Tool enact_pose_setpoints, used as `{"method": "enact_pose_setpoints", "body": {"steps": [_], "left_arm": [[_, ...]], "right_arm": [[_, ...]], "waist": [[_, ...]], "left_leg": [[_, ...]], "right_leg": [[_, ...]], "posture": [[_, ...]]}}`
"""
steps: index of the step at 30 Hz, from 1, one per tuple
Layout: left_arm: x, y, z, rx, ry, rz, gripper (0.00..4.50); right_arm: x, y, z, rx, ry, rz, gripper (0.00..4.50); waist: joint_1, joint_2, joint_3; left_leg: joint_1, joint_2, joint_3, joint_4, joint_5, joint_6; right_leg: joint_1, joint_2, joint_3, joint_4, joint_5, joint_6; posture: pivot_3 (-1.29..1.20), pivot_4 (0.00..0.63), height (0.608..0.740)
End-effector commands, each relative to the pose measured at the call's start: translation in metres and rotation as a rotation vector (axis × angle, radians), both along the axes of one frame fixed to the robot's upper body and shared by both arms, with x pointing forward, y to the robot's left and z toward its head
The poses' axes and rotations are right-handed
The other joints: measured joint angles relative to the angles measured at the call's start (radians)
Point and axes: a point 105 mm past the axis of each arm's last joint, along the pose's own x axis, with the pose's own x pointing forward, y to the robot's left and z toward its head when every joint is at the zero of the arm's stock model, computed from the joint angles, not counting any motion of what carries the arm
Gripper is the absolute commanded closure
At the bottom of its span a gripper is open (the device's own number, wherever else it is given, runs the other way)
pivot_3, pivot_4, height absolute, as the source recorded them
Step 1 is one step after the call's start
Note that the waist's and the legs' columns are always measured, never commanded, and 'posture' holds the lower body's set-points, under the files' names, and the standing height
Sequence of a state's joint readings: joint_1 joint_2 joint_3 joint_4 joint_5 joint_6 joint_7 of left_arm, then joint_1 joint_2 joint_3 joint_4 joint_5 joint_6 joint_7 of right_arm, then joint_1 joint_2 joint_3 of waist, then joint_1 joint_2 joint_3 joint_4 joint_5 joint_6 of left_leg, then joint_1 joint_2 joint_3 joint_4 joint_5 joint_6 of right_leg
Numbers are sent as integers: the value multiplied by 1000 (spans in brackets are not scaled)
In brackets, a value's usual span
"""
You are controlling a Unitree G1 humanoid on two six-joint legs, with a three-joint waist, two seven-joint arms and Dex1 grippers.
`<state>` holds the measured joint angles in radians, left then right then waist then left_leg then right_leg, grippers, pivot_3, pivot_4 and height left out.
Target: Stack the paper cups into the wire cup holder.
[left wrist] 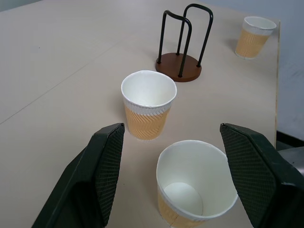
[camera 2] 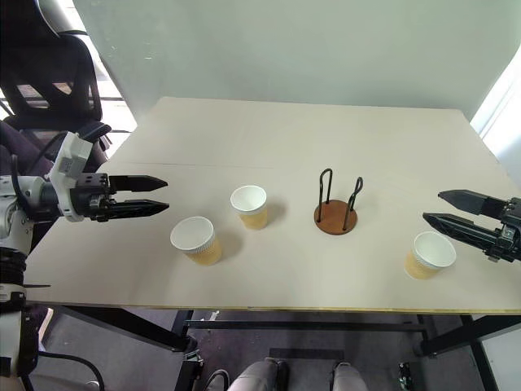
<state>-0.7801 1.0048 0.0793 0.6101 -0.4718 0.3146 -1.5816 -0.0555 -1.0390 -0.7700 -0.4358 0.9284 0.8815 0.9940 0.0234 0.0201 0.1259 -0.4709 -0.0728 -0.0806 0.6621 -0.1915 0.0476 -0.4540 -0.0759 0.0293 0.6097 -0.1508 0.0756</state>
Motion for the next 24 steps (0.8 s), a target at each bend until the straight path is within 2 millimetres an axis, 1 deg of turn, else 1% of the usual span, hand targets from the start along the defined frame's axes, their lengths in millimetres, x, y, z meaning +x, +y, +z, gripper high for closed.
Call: {"method": "enact_pose_setpoints", "body": {"steps": [1,8,11,13,16,17,20,24], "left_arm": [[-5,-1,15,-4,-54,-31,1074],[-5,-4,17,-12,-55,-44,1074],[-6,0,26,-5,-90,-33,1074],[-7,2,34,5,-119,-23,1074],[-10,1,46,0,-152,-33,1074],[-11,-3,47,-3,-154,-53,1074],[-12,-14,38,-5,-133,-96,1074],[-11,-26,28,-30,-110,-121,1074]], "right_arm": [[-1,1,8,-15,-42,2,1796],[2,4,9,-15,-44,-2,1796],[9,15,12,-27,-42,-5,1796],[19,23,12,-40,-43,-30,1796],[36,35,0,-99,-14,-98,1796],[41,42,-6,-101,1,-103,1796],[52,57,-18,-64,29,-116,1796],[69,67,-32,-43,87,-178,1796]], "waist": [[0,0,0],[0,0,0],[-3,0,0],[-6,0,0],[-9,0,0],[-10,0,0],[-11,0,0],[-8,0,0]], "left_leg": [[0,0,0,0,0,0],[0,0,0,0,0,0],[0,0,0,0,0,0],[0,0,0,0,0,0],[1,1,0,0,1,-1],[1,1,0,0,1,-1],[1,1,0,0,1,-1],[1,1,0,0,1,0]], "right_leg": [[0,0,0,0,0,0],[0,0,0,0,0,0],[0,0,0,0,0,0],[0,0,0,0,1,-1],[0,1,0,0,1,-1],[0,1,0,0,1,-1],[0,1,0,0,2,0],[0,1,0,1,2,2]], "posture": [[0,150,740],[0,150,740],[0,150,740],[0,150,740],[0,150,740],[0,150,740],[0,150,740],[0,150,740]]}}
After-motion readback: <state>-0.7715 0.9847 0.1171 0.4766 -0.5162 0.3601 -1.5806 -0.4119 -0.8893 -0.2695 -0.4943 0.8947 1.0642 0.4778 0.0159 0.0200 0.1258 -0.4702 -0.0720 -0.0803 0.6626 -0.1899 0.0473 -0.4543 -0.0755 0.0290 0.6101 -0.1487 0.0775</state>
